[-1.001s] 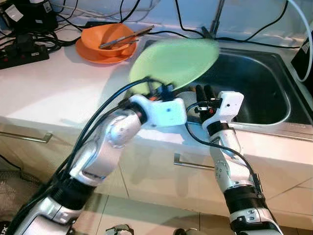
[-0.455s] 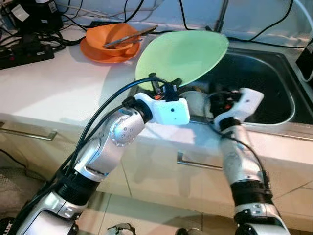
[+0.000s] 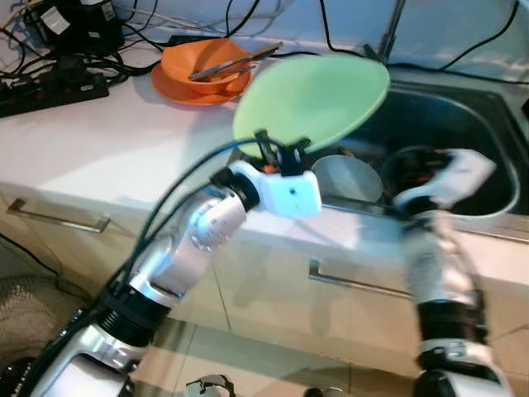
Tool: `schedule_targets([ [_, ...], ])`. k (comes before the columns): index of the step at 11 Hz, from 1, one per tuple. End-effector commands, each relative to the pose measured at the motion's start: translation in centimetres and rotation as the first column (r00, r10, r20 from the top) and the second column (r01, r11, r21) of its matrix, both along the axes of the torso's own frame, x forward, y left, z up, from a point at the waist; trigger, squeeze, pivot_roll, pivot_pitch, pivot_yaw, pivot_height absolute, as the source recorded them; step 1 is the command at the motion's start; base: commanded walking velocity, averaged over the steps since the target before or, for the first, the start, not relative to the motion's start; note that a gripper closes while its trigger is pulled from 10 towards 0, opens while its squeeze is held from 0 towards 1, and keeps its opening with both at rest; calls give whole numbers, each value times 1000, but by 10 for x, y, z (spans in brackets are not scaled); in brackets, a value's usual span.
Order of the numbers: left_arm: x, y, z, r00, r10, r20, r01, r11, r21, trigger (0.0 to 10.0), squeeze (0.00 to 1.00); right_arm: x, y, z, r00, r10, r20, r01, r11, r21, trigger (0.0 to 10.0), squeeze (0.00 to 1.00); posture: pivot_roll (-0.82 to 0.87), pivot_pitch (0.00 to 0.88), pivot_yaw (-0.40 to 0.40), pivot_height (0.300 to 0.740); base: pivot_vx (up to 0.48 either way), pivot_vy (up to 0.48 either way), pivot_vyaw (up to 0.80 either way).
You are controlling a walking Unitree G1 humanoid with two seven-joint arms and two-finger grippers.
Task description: Kitchen organization
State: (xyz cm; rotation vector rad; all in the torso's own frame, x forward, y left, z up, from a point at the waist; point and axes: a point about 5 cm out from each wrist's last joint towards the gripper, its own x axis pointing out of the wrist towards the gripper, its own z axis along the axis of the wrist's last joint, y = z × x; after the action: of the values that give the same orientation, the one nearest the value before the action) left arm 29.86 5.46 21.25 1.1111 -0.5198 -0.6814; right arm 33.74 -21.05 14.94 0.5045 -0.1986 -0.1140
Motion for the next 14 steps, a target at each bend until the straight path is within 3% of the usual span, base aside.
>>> schedule_targets([
  [1, 0, -3, 0, 1000, -16, 24, 16, 1000, -11, 10000, 0, 2, -5, 12, 1000, 2, 16, -2, 999, 36, 10000, 0, 62, 36, 37, 740, 0, 0, 0],
  [4, 2, -2, -8, 1000, -11, 4, 11, 1000, 4, 10000, 0, 6, -3, 37, 997, 49, 63, -61, 977, 206, 10000, 0, 56, 50, 37, 740, 0, 0, 0],
  [5, 2, -2, -9, 1000, -10, 3, 10, 1000, 9, 10000, 0, 8, 3, 49, 992, 92, 92, -116, 946, 302, 10000, 0, 58, 60, 33, 740, 0, 0, 0],
  [7, 4, -3, -11, 1000, -8, 2, 8, 1000, 18, 10000, 0, 10, 15, 64, 977, 180, 111, -209, 895, 393, 10000, 0, 61, 71, 29, 740, 0, 0, 0],
  [9, 4, -5, -14, 1000, -17, -6, 17, 999, 34, 10000, 0, 8, 25, 69, 963, 238, 125, -269, 865, 423, 10000, 0, 62, 80, 26, 740, 0, 0, 0],
  [14, 4, -7, -15, 998, -59, 6, 58, 996, 70, 10000, 0, 6, 40, 68, 935, 343, 89, -348, 844, 408, 10000, 0, 61, 91, 23, 740, 0, 0, 0],
])
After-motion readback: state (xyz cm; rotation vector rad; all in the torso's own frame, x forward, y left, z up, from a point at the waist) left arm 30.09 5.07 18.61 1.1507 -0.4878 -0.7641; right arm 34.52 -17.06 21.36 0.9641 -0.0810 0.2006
